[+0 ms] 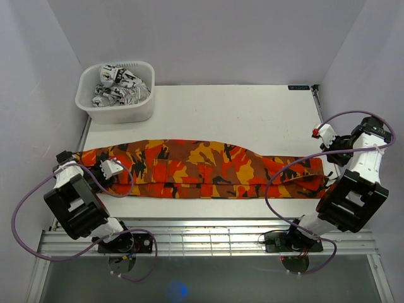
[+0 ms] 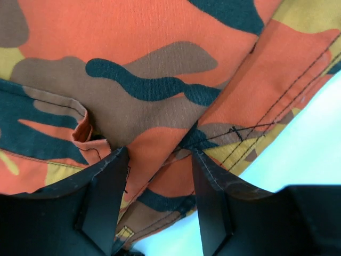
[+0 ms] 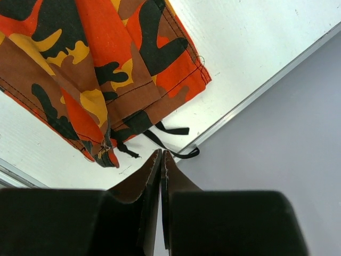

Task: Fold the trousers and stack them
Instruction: Fold the trousers

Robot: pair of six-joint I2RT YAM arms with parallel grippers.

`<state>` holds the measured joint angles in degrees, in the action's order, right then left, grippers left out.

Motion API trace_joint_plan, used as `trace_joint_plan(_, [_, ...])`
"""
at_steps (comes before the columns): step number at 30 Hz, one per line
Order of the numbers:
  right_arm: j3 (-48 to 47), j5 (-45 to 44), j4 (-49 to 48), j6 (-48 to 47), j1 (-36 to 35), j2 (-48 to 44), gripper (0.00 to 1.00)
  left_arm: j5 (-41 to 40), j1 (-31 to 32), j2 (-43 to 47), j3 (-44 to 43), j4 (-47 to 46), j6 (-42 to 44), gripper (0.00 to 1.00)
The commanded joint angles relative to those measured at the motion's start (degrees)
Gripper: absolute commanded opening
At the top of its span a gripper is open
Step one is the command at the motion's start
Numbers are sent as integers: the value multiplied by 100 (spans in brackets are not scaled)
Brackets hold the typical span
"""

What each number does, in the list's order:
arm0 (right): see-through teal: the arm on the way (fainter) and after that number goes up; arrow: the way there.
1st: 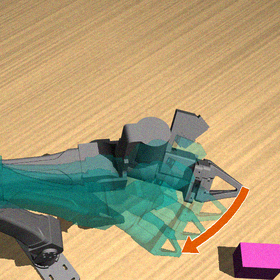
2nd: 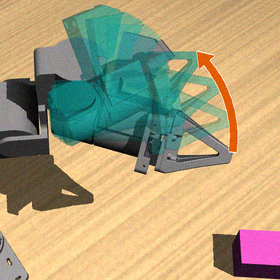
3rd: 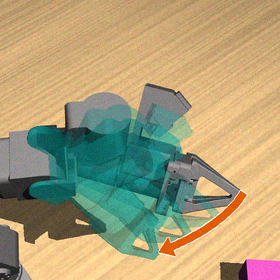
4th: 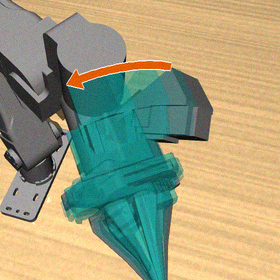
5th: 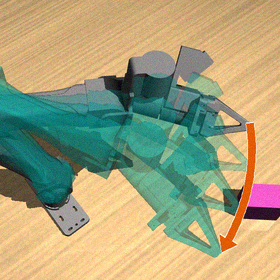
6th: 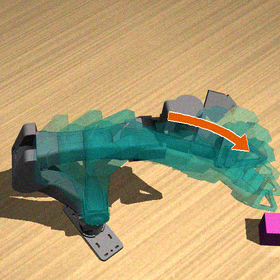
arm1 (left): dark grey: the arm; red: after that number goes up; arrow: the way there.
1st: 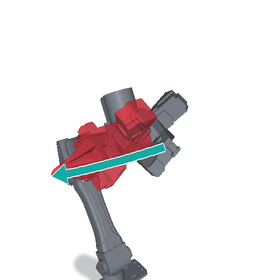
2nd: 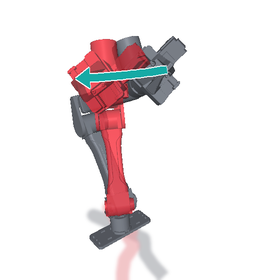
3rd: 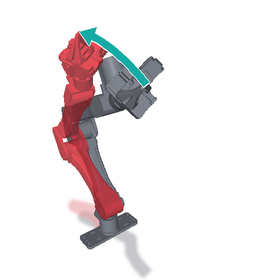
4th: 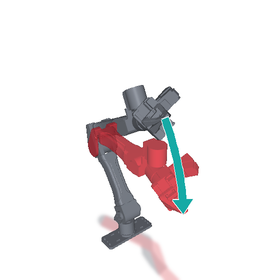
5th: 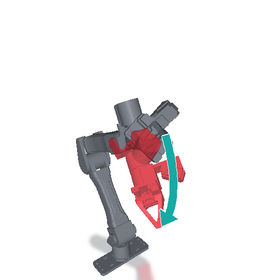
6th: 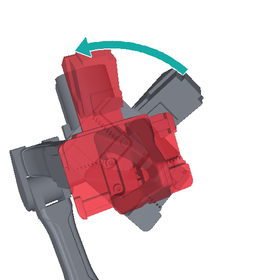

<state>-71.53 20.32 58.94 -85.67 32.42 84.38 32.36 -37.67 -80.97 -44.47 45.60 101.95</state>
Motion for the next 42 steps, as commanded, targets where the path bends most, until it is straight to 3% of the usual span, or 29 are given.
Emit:
trace_joint_plan(1, [-230, -54, 30, 15, -34, 17, 8, 183, 145, -199, -238, -368, -61, 60])
trace_joint_plan(7, [-72, -107, -40, -90, -34, 26, 8, 270, 313, -411, -500, -483, -429, 32])
trace_joint_plan(13, [-89, -142, -75, -169, -26, 70, 8, 684, 313, -543, -1230, 842, -264, 11])
trace_joint_plan(15, [-124, -124, -75, -170, -26, 87, 8, 632, 313, -490, -1249, 1063, -97, 15])
trace_joint_plan(17, [-151, -168, -41, -169, -34, 114, 9, 492, 322, -376, -1188, 1327, 131, 31])
trace_joint_plan(20, [-186, -370, 12, -143, -26, 158, 16, 271, 313, -192, -1099, 1460, 176, 47])
trace_joint_plan(24, [-81, -467, 188, -301, -17, 88, 25, 376, 313, -95, -1082, 1434, 220, 57])
trace_joint_plan(30, [455, -502, 189, -600, -17, -202, 50, 368, 497, -226, -915, 688, -123, 59])
trace_joint_plan(35, [675, -625, 188, -679, -17, -159, 64, 271, 577, -376, -836, 406, -149, 58])
trace_joint_plan(38, [771, -678, 136, -740, -17, -150, 65, 236, 656, -499, -835, 125, -289, 54])
trace_joint_plan(42, [816, -722, 56, -750, -17, -168, 64, 271, 708, -657, -1020, 141, -325, 39])
